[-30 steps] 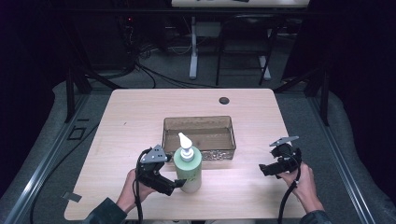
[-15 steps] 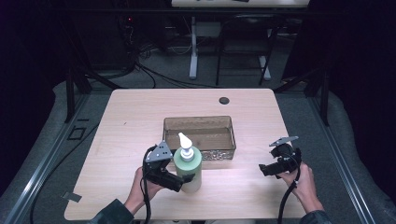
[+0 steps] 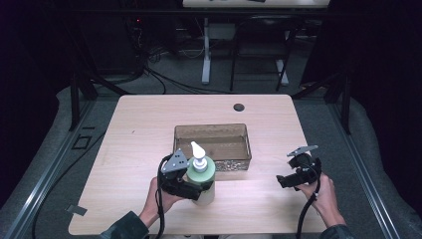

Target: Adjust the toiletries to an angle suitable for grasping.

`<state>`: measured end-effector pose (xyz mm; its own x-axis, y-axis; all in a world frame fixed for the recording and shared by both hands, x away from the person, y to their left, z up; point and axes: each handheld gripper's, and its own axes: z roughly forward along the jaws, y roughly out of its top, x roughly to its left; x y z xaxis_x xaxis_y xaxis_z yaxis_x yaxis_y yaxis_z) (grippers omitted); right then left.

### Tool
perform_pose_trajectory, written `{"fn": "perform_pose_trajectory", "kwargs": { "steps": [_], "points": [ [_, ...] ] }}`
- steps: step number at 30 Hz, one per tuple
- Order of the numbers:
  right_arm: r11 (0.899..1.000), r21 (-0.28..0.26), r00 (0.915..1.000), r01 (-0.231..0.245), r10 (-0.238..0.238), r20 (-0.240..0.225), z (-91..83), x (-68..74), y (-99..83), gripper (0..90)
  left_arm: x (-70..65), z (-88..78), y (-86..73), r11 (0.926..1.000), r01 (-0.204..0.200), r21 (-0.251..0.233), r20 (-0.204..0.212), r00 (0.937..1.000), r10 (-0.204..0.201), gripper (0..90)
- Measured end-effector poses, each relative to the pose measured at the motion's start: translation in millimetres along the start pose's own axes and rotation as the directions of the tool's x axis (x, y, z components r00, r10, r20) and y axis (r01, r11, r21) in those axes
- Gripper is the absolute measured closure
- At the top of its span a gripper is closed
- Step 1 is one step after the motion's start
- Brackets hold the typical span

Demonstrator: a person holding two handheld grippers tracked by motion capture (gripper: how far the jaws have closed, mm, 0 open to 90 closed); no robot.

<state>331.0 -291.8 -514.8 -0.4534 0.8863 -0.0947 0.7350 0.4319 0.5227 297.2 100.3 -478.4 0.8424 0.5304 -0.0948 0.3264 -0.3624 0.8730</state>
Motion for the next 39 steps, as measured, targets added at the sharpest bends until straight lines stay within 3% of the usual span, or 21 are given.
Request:
{"fn": "perform_pose_trajectory", "kwargs": {
  "steps": [8, 22, 39],
  "points": [
    [1.0, 0.0, 1.0, 0.002, -0.002, 0.001, -0.2, 0.5, 0.5, 0.4, -2.3, 1.9, 0.2, 1.0, -0.006, -0.002, -0.021, 0.9998, 0.006, 10.3],
    [1.0, 0.005, 0.9999, 0.011, -0.011, 0.011, -1.9, 0.5, 0.2, 0.4, -6.9, 20.0, 6.5, 0.9996, -0.002, -0.029, -0.048, 0.9989, 0.0, 10.9],
    [1.0, 0.007, 0.9998, 0.012, -0.012, 0.018, -5.1, -0.7, -0.1, 0.4, -18.9, 54.1, 23.3, 0.9992, 0.009, -0.039, -0.079, 0.9968, -0.012, 10.9]
  ]
}}
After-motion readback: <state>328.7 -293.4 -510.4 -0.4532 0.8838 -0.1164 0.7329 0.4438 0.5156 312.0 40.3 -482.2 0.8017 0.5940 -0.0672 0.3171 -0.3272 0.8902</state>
